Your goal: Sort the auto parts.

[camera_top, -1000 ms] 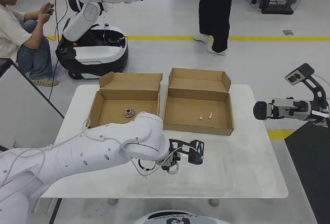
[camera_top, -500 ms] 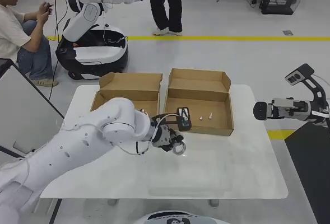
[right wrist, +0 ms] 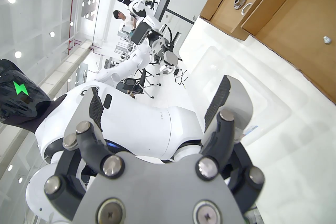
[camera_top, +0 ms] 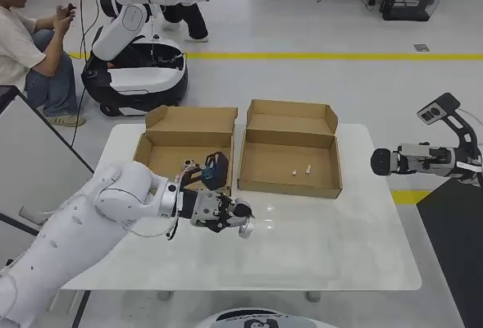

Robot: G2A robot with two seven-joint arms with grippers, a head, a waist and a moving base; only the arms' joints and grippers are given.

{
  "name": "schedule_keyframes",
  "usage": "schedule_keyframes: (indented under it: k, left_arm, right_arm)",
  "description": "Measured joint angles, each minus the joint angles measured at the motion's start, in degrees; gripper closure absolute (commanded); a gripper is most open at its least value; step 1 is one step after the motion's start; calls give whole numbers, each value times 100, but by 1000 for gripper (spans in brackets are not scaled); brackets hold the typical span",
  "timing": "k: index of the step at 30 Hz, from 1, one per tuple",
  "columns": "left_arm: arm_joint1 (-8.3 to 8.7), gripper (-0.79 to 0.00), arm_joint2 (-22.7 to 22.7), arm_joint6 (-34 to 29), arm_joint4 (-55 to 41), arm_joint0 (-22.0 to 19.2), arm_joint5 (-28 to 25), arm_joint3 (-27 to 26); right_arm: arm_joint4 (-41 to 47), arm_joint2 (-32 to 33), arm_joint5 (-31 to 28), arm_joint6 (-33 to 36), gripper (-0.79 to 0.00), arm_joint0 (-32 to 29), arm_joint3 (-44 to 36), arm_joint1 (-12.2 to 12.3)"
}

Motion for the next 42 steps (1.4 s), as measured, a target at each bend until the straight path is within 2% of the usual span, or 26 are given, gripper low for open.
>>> schedule_keyframes:
  k: [6, 12, 27, 29, 36, 42]
  left_arm:
    - [165, 0, -519, 531, -950, 626, -844, 97]
    - [231, 0, -846, 690, -1825, 1005, -850, -249]
    - [227, 0, -911, 726, -1893, 1055, -813, -307]
    - [199, 0, -898, 839, -1789, 1068, -713, -351]
    - [-48, 0, -735, 1983, -1329, 939, -492, -295]
    - [-274, 0, -517, 2950, -1527, 806, -798, -282]
  right_arm:
    - [0, 0, 0, 0, -785, 0, 0, 0]
    - [0, 0, 0, 0, -785, 0, 0, 0]
    - [0, 0, 0, 0, -785, 0, 0, 0]
    - [0, 0, 0, 0, -785, 0, 0, 0]
    - [0, 0, 0, 0, -785, 0, 0, 0]
    - [0, 0, 0, 0, -785, 0, 0, 0]
